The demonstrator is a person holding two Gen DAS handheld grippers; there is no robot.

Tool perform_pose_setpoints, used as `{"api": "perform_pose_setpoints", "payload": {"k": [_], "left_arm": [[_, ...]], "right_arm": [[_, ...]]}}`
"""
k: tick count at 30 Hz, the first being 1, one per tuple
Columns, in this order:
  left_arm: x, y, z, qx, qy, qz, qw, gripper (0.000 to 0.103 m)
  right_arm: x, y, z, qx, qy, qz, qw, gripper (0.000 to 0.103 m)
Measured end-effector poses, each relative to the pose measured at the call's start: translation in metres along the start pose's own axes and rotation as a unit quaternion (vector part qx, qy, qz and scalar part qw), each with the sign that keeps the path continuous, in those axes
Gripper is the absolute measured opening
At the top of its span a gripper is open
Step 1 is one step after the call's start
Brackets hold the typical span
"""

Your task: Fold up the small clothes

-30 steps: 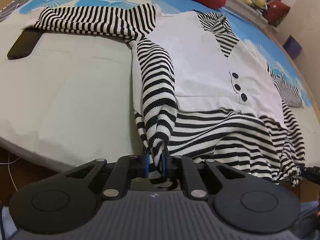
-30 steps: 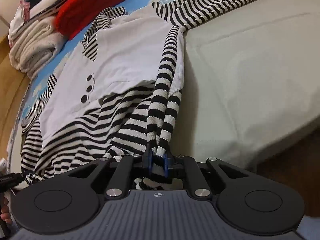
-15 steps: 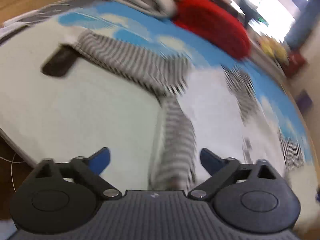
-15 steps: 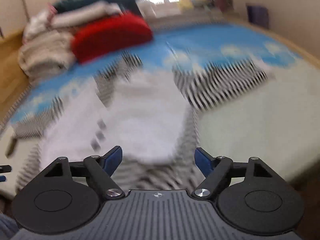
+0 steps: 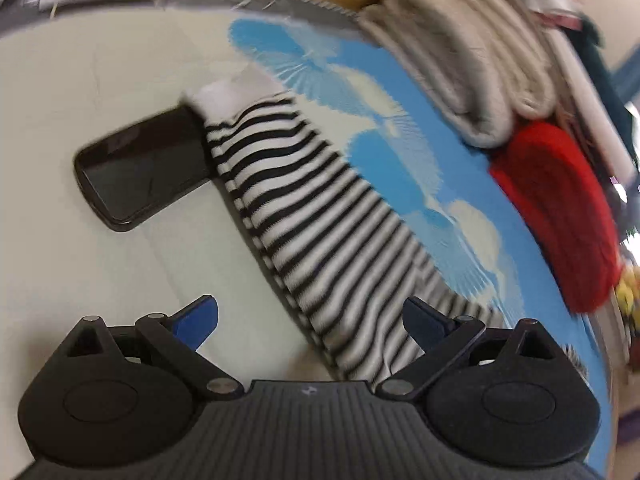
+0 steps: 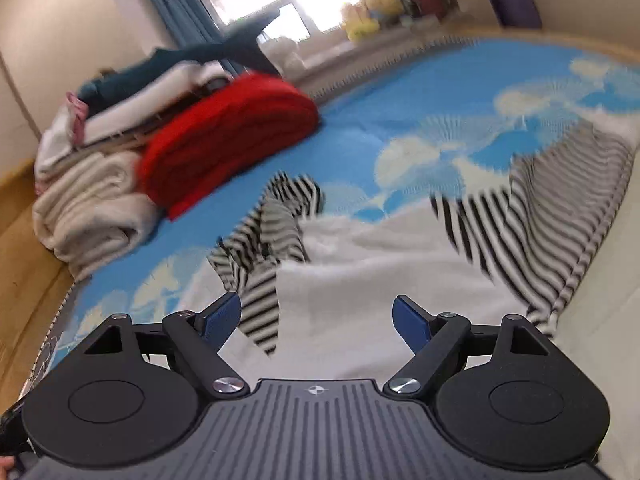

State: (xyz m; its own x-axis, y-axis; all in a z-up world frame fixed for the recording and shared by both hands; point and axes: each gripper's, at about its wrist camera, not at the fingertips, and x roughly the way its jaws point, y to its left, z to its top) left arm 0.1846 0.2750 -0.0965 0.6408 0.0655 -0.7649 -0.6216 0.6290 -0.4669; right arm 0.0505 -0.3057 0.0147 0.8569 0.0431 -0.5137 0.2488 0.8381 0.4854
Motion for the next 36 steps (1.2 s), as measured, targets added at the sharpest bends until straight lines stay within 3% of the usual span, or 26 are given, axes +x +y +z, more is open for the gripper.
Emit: {"api": "perform_pose_setpoints", "payload": {"k": [4, 8, 9, 10, 11, 12, 14, 17, 20, 22, 24, 26, 27, 28, 30, 31, 32, 34, 35, 36], "left_arm": [[0.027, 0.021, 0.019, -0.072, 0.003, -0.001, 0.9974, 0.1], [0.038, 0.015, 0.039, -0.077, 0.002, -0.022, 0.9968, 0.096], [0.038, 0.014, 0.041, -0.078, -0.001, -0.03, 0.9965, 0.076], [0.037, 0.012, 0.042, -0.076, -0.007, -0.033, 0.9965, 0.035], [0.035, 0.01, 0.043, -0.069, -0.012, -0.032, 0.997, 0.01], [0.03, 0.008, 0.044, -0.064, -0.024, -0.023, 0.9974, 0.003], [0.015, 0.002, 0.047, -0.068, -0.051, -0.011, 0.9963, 0.003], [-0.018, -0.024, 0.047, -0.061, -0.098, -0.05, 0.9921, 0.003], [-0.053, -0.096, 0.02, 0.035, -0.114, -0.108, 0.9869, 0.002], [-0.077, -0.153, -0.022, 0.105, -0.1, -0.176, 0.9737, 0.003], [-0.1, -0.204, -0.089, 0.198, -0.072, -0.238, 0.9481, 0.003], [-0.109, -0.234, -0.164, 0.298, -0.021, -0.269, 0.9158, 0.023], [-0.106, -0.24, -0.207, 0.356, 0.011, -0.27, 0.8948, 0.057], [-0.099, -0.241, -0.246, 0.415, 0.048, -0.249, 0.8737, 0.081], [-0.086, -0.225, -0.296, 0.492, 0.088, -0.198, 0.8429, 0.082], [-0.084, -0.214, -0.306, 0.513, 0.09, -0.181, 0.8344, 0.082], [-0.084, -0.204, -0.307, 0.52, 0.085, -0.169, 0.8332, 0.082], [-0.091, -0.182, -0.288, 0.512, 0.073, -0.154, 0.8418, 0.086], [-0.093, -0.176, -0.273, 0.5, 0.07, -0.146, 0.8506, 0.087], [-0.098, -0.166, -0.255, 0.48, 0.063, -0.127, 0.8656, 0.089]], "right_arm": [[0.007, -0.003, 0.006, 0.045, 0.004, 0.026, 0.999, 0.084], [-0.004, -0.007, 0.006, 0.032, -0.03, 0.012, 0.999, 0.084], [-0.003, -0.009, 0.007, 0.03, -0.034, 0.006, 0.999, 0.084], [-0.003, -0.012, 0.008, 0.03, -0.034, 0.001, 0.999, 0.084], [-0.002, -0.015, 0.008, 0.031, -0.032, -0.001, 0.999, 0.084], [-0.002, -0.02, 0.008, 0.034, -0.027, -0.003, 0.999, 0.084], [-0.001, -0.026, 0.009, 0.043, -0.016, -0.005, 0.999, 0.084], [-0.003, -0.035, 0.011, 0.06, -0.008, -0.002, 0.998, 0.084], [-0.008, -0.04, 0.013, 0.074, -0.008, 0.006, 0.997, 0.084], [-0.011, -0.042, 0.014, 0.081, -0.004, 0.021, 0.997, 0.084], [-0.013, -0.044, 0.015, 0.083, -0.002, 0.03, 0.996, 0.084], [-0.016, -0.045, 0.017, 0.085, -0.006, 0.028, 0.996, 0.084], [-0.017, -0.046, 0.018, 0.087, -0.007, 0.027, 0.996, 0.084], [-0.017, -0.048, 0.019, 0.092, -0.005, 0.026, 0.995, 0.084], [-0.017, -0.053, 0.021, 0.108, -0.004, 0.025, 0.994, 0.084], [-0.016, -0.056, 0.022, 0.117, -0.002, 0.026, 0.993, 0.084], [-0.016, -0.06, 0.023, 0.126, 0.002, 0.025, 0.992, 0.084], [-0.015, -0.069, 0.025, 0.149, 0.01, 0.032, 0.988, 0.084], [-0.015, -0.073, 0.026, 0.161, 0.013, 0.038, 0.986, 0.084], [-0.014, -0.077, 0.026, 0.173, 0.017, 0.044, 0.984, 0.084]]}}
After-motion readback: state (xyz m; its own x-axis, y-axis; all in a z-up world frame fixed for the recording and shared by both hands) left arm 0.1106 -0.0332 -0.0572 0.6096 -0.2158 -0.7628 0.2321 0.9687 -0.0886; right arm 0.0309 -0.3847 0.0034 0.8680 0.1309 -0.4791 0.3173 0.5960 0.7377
